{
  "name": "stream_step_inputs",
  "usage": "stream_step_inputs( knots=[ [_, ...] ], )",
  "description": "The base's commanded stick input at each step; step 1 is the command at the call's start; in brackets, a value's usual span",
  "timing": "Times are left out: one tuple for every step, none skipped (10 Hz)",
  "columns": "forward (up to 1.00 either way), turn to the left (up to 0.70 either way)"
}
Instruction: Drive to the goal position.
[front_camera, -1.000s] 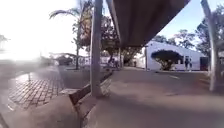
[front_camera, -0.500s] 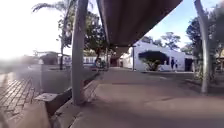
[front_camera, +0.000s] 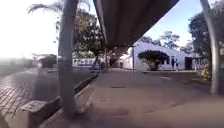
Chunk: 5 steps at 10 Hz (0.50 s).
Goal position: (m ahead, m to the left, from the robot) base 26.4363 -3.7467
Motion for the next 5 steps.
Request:
stream_step_inputs(
  knots=[
    [0.70, 0.00],
    [0.70, 0.00],
    [0.70, 0.00],
    [0.70, 0.00],
    [0.70, 0.00]
  ],
)
